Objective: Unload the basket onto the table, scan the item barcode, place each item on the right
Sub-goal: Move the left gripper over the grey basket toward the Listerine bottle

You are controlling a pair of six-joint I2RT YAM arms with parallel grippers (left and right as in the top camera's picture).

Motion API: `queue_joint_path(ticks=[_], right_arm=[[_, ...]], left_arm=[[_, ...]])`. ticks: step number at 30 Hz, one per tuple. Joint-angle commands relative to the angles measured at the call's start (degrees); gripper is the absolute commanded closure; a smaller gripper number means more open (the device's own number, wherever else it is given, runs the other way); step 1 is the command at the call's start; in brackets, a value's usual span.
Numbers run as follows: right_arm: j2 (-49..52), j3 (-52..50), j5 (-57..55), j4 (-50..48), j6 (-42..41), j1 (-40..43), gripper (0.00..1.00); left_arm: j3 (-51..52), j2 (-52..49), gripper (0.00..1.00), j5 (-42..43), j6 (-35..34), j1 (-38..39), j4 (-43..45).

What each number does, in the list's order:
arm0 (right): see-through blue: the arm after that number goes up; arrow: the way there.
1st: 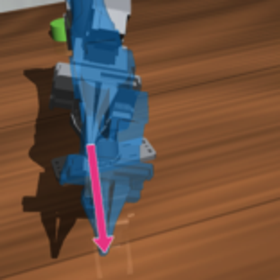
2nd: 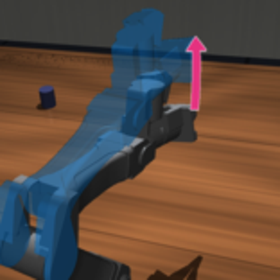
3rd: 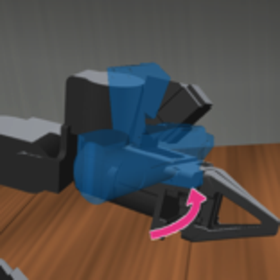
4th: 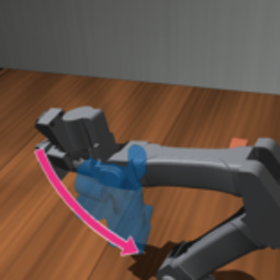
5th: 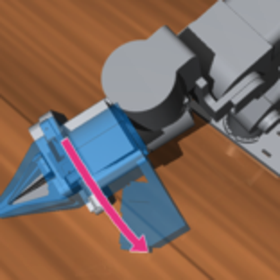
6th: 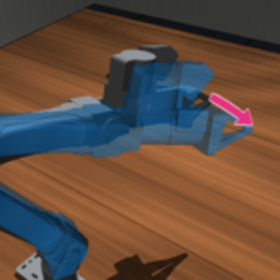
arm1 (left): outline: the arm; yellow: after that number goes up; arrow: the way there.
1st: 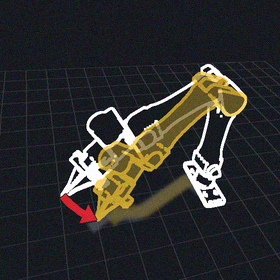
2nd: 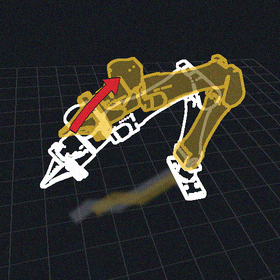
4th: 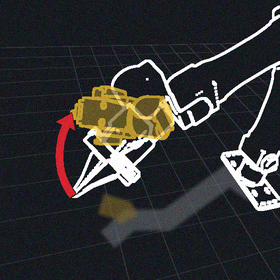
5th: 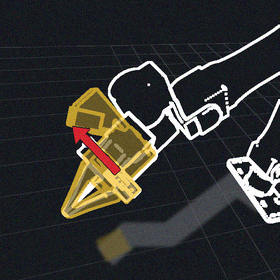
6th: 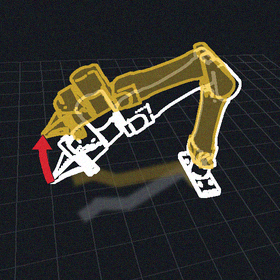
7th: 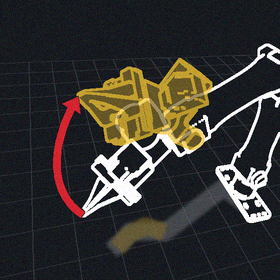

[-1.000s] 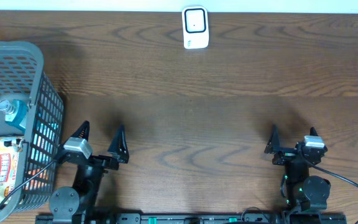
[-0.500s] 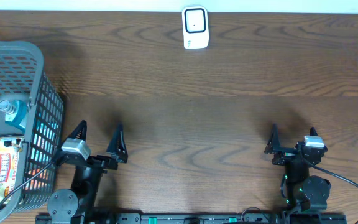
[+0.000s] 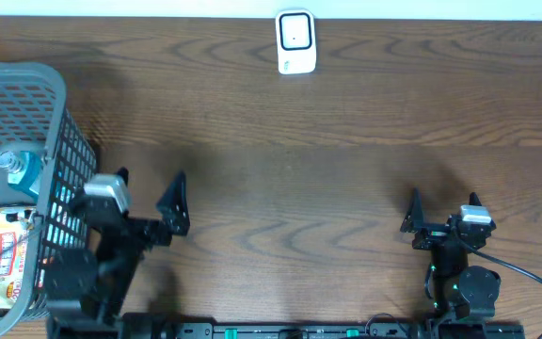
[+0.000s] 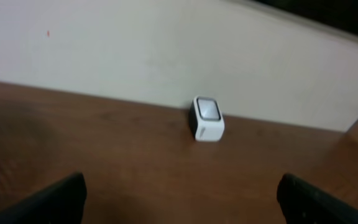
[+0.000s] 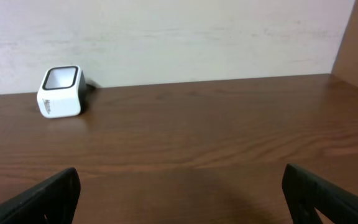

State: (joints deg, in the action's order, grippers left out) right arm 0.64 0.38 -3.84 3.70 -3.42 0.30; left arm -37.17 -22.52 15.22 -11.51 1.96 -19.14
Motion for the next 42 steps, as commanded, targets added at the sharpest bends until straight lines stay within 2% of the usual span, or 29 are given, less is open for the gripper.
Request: queue_joint_path(ticks=[1, 7, 17, 28, 35, 42], right_arm=[[-0.3, -0.1, -0.1, 0.2, 0.5, -0.3, 0.01], [-0.3, -0.1, -0.1, 0.2, 0.5, -0.3, 0.01], [-0.3, -0.1, -0.1, 0.2, 0.5, -0.3, 0.01], [-0.3, -0.1, -0.1, 0.2, 0.5, -0.3, 0.01], [-0.3, -0.1, -0.1, 0.2, 0.5, -0.3, 0.01], [-0.3, -0.1, -0.1, 0.2, 0.5, -0.3, 0.01]], left_arm=[[-7.3, -6.8, 0.02, 1.0, 1.4, 0.1, -3.5], [-14.6, -15.3, 0.02, 0.6, 4.4, 0.1, -7.8], [-14.7, -17.1, 0.02, 0.4, 6.3, 0.0, -10.0], [-17.4, -17.4, 0.02, -15.9, -3.7, 0.0, -13.9], [-24.3, -19.9, 0.02, -17.3, -3.8, 0.0, -20.0], [-36.7, -26.4, 0.02, -18.6, -4.1, -1.4, -28.5]])
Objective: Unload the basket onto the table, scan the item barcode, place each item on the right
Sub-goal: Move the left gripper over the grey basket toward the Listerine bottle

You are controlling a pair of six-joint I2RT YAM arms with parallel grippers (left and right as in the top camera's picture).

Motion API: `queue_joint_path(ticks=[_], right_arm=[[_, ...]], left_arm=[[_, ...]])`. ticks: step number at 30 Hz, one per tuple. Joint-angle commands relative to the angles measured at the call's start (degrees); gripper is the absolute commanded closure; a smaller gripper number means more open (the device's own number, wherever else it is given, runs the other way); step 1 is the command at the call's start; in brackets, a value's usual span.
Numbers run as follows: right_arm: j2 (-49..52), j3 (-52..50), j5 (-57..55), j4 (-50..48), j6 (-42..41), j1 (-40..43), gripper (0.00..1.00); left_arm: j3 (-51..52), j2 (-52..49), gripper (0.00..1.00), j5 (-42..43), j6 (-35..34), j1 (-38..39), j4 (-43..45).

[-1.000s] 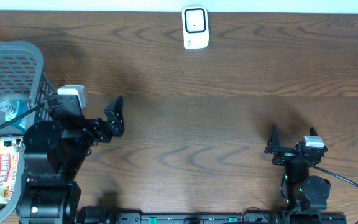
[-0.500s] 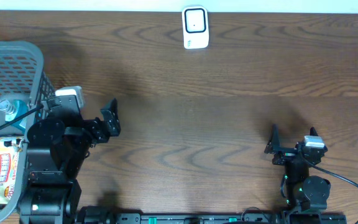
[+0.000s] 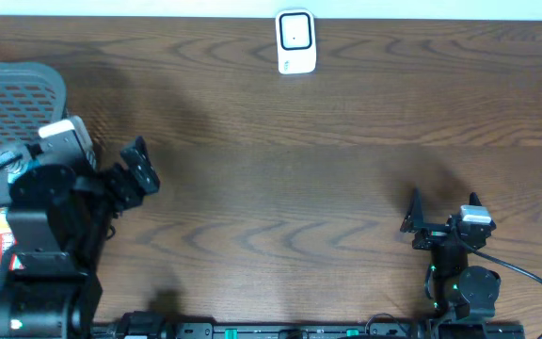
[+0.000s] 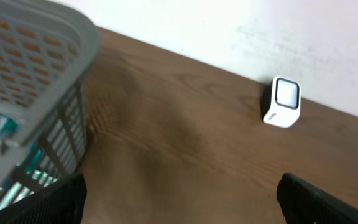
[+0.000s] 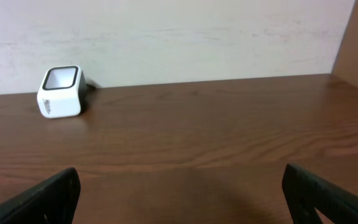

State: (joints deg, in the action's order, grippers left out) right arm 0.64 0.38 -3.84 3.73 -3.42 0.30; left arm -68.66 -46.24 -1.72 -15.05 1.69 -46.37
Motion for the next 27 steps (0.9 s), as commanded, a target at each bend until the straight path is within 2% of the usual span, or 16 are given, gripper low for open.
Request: queue_joint_path(ticks=[1, 6, 13, 17, 22, 27], right_arm=[[-0.3, -0.1, -0.1, 0.2, 0.5, -0.3, 0.01], [-0.3, -0.1, -0.1, 0.2, 0.5, -0.3, 0.01], [-0.3, -0.1, -0.1, 0.2, 0.5, -0.3, 0.01], [-0.3, -0.1, -0.1, 0.2, 0.5, -0.3, 0.01], [-0.3, -0.1, -0.1, 0.2, 0.5, -0.3, 0.01], [-0.3, -0.1, -0.1, 0.2, 0.5, -0.3, 0.01]], left_arm=[[-6.6, -3.7, 0.02, -1.8, -0.6, -1.8, -1.8], [-13.5, -8.7, 0.02, -2.0, -4.4, -7.5, -4.3], [-17.4, -10.9, 0.02, -2.0, -4.5, -14.6, -4.0], [-17.4, -11.0, 0.02, -2.0, -3.9, -14.8, -6.3], [-17.4, -11.1, 0.02, -2.1, -3.9, -14.8, -4.9], [-18.5, -11.6, 0.02, -6.9, -8.2, -15.5, -3.9]])
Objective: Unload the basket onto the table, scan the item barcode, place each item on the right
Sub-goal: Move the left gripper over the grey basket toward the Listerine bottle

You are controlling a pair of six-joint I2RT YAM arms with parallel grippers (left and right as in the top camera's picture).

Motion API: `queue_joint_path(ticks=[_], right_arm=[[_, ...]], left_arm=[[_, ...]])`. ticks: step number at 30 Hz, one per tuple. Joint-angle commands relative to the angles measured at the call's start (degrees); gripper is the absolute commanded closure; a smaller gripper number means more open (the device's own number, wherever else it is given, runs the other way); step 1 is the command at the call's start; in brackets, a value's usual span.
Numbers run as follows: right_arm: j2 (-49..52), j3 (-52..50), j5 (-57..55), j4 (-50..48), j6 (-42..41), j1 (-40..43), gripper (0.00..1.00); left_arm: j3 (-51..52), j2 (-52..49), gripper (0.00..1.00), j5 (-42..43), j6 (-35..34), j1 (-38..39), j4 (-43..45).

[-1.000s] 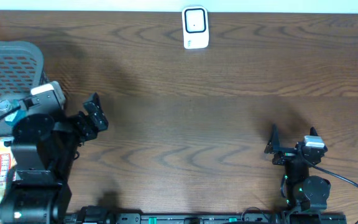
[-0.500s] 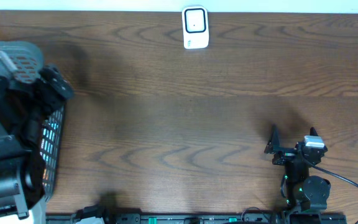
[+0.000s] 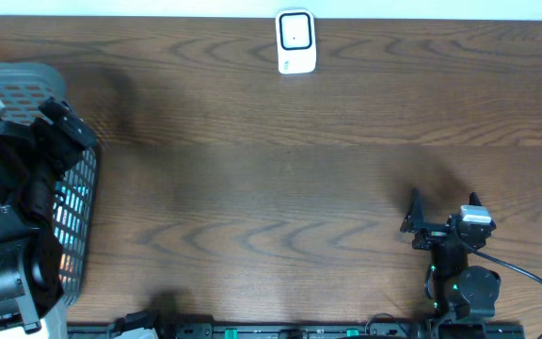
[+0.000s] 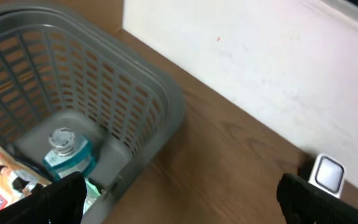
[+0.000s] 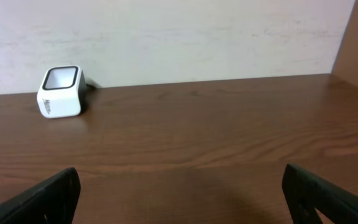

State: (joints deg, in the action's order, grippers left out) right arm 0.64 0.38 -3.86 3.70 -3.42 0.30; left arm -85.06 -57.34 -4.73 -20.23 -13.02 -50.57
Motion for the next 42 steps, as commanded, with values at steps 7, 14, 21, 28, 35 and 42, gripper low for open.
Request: queue_joint_path(ticks=[7, 14, 21, 28, 35, 42], right_arm=[[-0.3, -0.1, -0.1, 0.2, 0.5, -0.3, 0.01], [-0.3, -0.1, -0.1, 0.2, 0.5, -0.3, 0.01], [-0.3, -0.1, -0.1, 0.2, 0.5, -0.3, 0.01], [-0.3, -0.1, -0.1, 0.2, 0.5, -0.3, 0.01], [-0.3, -0.1, -0.1, 0.2, 0.5, -0.3, 0.01], [-0.3, -0.1, -0.1, 0.2, 0.5, -0.3, 0.01]], left_arm=[[-8.6, -4.8, 0.02, -3.9, -3.0, -4.8, -1.1], [-18.4, -9.3, 0.02, -3.9, -6.5, -9.5, -5.1], [-22.8, -10.4, 0.02, -4.4, -10.8, -14.6, -5.6], [-22.8, -12.2, 0.02, -5.0, -17.9, -22.9, -8.0], [-22.8, -13.0, 0.02, -5.0, -23.4, -27.1, -8.5], [-22.8, -15.8, 0.02, -5.5, -25.6, -30.1, -11.6]])
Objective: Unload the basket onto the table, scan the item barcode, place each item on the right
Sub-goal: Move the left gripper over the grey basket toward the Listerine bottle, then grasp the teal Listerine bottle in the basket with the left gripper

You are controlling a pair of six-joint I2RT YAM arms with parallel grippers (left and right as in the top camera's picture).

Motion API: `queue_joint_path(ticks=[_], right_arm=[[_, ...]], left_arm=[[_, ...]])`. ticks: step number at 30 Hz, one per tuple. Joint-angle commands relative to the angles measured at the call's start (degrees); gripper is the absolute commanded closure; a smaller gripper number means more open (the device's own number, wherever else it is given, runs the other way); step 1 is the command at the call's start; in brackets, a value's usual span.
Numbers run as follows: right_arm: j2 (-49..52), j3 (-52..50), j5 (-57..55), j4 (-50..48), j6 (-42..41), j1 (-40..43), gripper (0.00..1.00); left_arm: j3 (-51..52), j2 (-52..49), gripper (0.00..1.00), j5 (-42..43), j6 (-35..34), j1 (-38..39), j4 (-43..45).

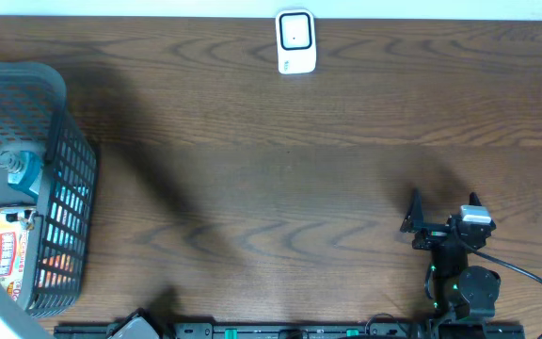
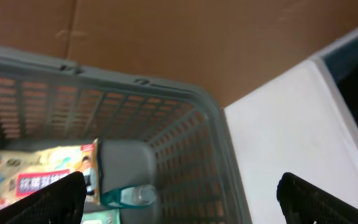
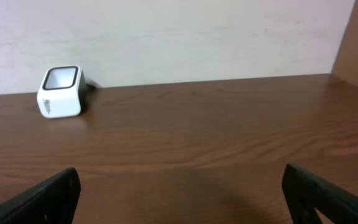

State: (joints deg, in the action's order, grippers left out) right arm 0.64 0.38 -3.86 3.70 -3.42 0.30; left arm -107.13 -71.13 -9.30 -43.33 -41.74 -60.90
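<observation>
A white barcode scanner (image 1: 296, 42) stands at the table's far edge; the right wrist view has it as the scanner (image 3: 59, 91) far left. The grey basket (image 1: 71, 202) at the left holds a teal bottle (image 1: 17, 169) and a printed snack packet. My left gripper (image 2: 179, 205) is open above the basket, over the bottle (image 2: 129, 196) and the packet (image 2: 36, 177). In the overhead view only a white corner of the left arm shows. My right gripper (image 1: 440, 215) rests open and empty at the near right.
Brown cardboard (image 2: 166, 43) rises behind the basket rim (image 2: 216, 118), with a white wall (image 2: 278, 124) to its right. A black cable (image 1: 525, 282) runs from the right arm's base. Bare wooden table (image 1: 271, 188) lies between basket, scanner and right arm.
My left arm stood over the basket's right rim; now it is almost out of the overhead view at the lower left. Its camera now faces the basket's inside and the cardboard. The right arm is unmoved.
My left gripper was open on the table beside the basket, facing the scanner. Then it stood higher by the basket's right side, then over the basket's rim with the bottle in view. Now it is over the basket's inside. It stayed open throughout, and the right arm never moved.
</observation>
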Motion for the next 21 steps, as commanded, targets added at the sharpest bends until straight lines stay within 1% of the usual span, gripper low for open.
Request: queue_joint_path(ticks=[1, 6, 8, 10, 12, 16, 18, 21], right_arm=[[-0.3, -0.1, -0.1, 0.2, 0.5, -0.3, 0.01], [-0.3, -0.1, -0.1, 0.2, 0.5, -0.3, 0.01], [-0.3, -0.1, -0.1, 0.2, 0.5, -0.3, 0.01], [-0.3, -0.1, -0.1, 0.2, 0.5, -0.3, 0.01], [-0.3, -0.1, -0.1, 0.2, 0.5, -0.3, 0.01], [-0.3, -0.1, -0.1, 0.2, 0.5, -0.3, 0.01], [-0.3, -0.1, -0.1, 0.2, 0.5, -0.3, 0.01], [-0.3, -0.1, -0.1, 0.2, 0.5, -0.3, 0.01]], left_arm=[[-0.7, -2.8, 0.02, -1.0, -3.1, -1.8, -1.9], [-0.7, -8.2, 0.02, -0.7, -3.3, -2.7, -3.7], [-0.7, -10.9, 0.02, 1.1, -2.9, -2.6, -4.5], [-0.7, -13.2, 0.02, 4.4, 0.0, -2.6, -4.2], [-0.7, -16.2, 0.02, 8.6, 5.8, -2.6, -2.3], [-0.7, -20.4, 0.02, 11.6, 14.3, -2.6, -1.0], [-0.7, -22.3, 0.02, 11.9, 15.2, -2.6, -2.3], [-0.6, -25.0, 0.02, 15.1, 13.9, -2.6, -4.6]])
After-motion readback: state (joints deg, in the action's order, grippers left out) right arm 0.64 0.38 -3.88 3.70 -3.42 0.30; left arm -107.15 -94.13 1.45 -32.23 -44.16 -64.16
